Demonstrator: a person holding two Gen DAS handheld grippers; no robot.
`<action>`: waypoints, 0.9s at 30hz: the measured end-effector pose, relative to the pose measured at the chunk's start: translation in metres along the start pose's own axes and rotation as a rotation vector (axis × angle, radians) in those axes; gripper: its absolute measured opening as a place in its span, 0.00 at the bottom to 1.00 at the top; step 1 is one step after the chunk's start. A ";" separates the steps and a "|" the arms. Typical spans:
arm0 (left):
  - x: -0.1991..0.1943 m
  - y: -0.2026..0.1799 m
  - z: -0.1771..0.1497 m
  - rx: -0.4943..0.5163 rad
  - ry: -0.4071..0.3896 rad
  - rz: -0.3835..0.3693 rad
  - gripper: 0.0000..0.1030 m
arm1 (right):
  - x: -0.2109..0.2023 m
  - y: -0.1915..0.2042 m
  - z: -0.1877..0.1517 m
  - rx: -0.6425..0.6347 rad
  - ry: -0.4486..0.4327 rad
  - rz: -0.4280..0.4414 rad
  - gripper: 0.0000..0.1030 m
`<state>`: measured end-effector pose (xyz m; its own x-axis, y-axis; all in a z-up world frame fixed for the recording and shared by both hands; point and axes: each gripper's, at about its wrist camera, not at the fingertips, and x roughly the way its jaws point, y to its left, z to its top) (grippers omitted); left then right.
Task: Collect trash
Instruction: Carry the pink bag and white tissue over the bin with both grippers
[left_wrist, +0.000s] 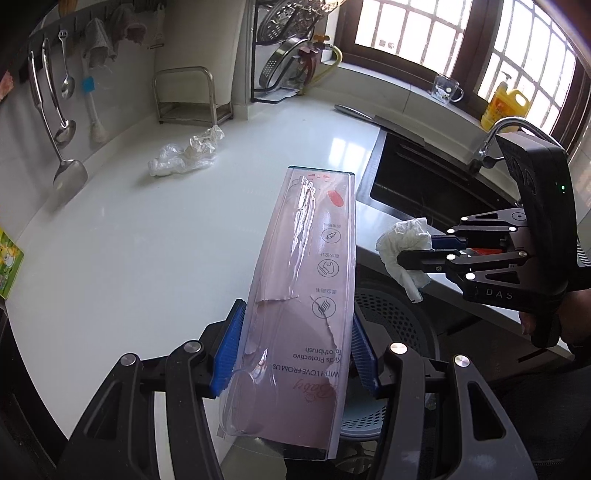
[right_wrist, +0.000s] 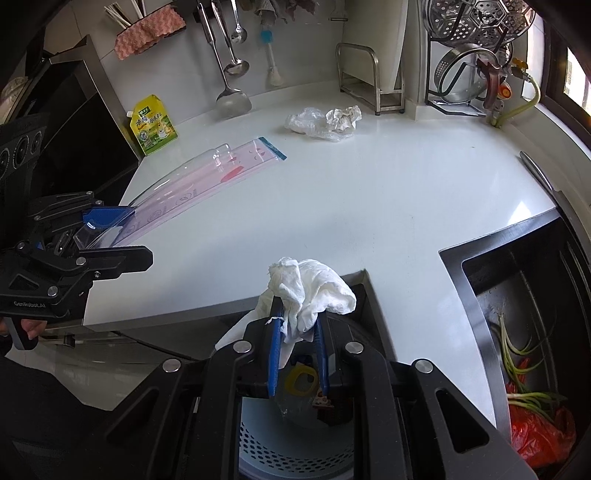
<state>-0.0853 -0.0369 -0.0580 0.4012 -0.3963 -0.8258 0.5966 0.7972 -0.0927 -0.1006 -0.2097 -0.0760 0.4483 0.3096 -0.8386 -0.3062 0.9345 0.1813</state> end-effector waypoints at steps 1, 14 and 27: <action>0.000 -0.002 -0.002 0.007 0.007 -0.005 0.51 | -0.001 0.000 -0.004 0.004 0.004 0.001 0.15; 0.003 -0.046 -0.016 0.131 0.056 -0.090 0.51 | -0.008 0.007 -0.053 0.049 0.072 0.007 0.16; 0.046 -0.061 -0.042 0.130 0.205 -0.154 0.51 | 0.009 0.005 -0.084 0.070 0.150 0.001 0.16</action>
<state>-0.1321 -0.0845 -0.1141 0.1578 -0.3975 -0.9039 0.7289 0.6644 -0.1650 -0.1687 -0.2168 -0.1259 0.3158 0.2861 -0.9047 -0.2453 0.9457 0.2134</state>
